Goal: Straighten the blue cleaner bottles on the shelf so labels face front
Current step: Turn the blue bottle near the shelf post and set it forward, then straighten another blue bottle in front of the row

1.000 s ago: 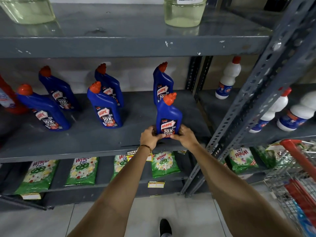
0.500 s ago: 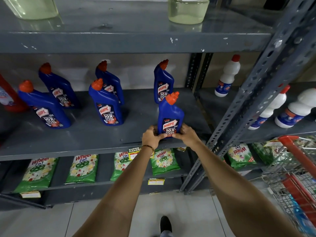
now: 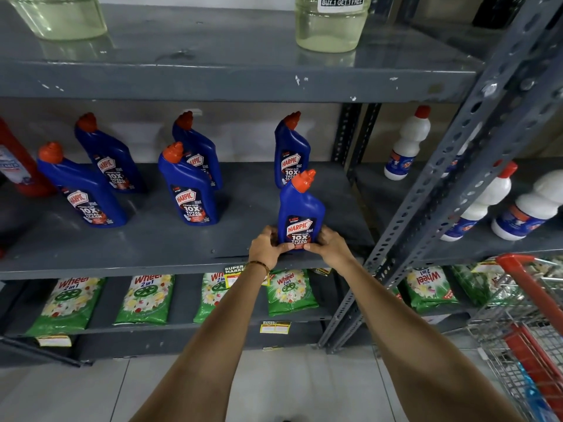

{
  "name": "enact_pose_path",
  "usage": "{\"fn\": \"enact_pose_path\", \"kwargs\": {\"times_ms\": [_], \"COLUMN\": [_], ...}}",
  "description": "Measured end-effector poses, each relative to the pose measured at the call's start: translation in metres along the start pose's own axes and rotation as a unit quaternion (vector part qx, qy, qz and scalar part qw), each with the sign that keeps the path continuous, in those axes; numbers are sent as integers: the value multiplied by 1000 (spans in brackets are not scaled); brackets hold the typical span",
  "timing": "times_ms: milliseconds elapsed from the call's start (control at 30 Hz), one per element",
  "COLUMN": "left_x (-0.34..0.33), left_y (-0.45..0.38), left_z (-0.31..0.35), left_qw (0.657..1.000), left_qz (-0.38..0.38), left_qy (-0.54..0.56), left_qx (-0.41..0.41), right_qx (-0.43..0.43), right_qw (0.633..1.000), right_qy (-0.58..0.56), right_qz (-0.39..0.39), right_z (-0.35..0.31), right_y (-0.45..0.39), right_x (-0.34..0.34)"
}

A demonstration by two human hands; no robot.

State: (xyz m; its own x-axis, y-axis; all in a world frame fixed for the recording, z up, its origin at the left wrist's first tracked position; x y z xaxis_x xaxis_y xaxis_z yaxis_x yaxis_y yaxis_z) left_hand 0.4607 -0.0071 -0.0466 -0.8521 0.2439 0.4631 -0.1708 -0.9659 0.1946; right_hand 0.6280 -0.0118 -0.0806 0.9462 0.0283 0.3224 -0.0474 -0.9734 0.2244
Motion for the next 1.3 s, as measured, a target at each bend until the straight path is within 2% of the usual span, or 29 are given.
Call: {"fn": "enact_pose_path", "kwargs": {"times_ms": [167,400,500,633,733,833,900,1033,1133,1300], "left_x": [-1,-2,13,46,79,119,141,180,196,213], "left_y": [0,7,12,12,13,16,16,14,11,-1], "left_z": [1,-3,-12,-32,-52,-75,-88,-110,-119,-125], "left_qw": [1000,1000,1000,1000,1000,1000,999,1000,999,999], "left_qz": [-4,-14,8,2,-3,-22,-31,-25,-37,-29], "left_qy": [0,-18,-16,-14,-3,-7,-17,-16,-21,-14], "left_qx": [-1,-11,-15,-4,2,4,3,7,5,12], "right_qx": [-1,-13,-14,-27,-42,-83,-114,-122,-89,-63], "right_qw": [1000,997,996,981,962,932,917,916,937,963], "right_qy": [-4,-69,-43,-32,-3,-35,-43,-32,5,5], "right_qz": [-2,16,82,191,271,352,380,380,339,262], "right_z": [-4,-2,0,0,-7,-16,-21,-39,-62,-91], "right_y": [3,16,24,41,58,78,88,88,74,39], "right_x": [0,0,3,-1,-15,-47,-69,-113,-146,-185]}}
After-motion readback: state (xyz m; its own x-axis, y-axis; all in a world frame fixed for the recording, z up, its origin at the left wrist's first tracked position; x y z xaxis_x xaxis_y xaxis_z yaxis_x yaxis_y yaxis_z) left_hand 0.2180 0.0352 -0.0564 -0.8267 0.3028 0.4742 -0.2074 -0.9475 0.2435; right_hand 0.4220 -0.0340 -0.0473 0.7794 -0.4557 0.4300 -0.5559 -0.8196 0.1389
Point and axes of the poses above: each hand's wrist, its own y-axis away from the middle knuckle, its own x-axis out of the back of the hand, z = x × y, the point moved 9 cm from there along -y, towards the middle knuckle, and after that the axes turned 4 degrees about -z, right-handed, at the moved point
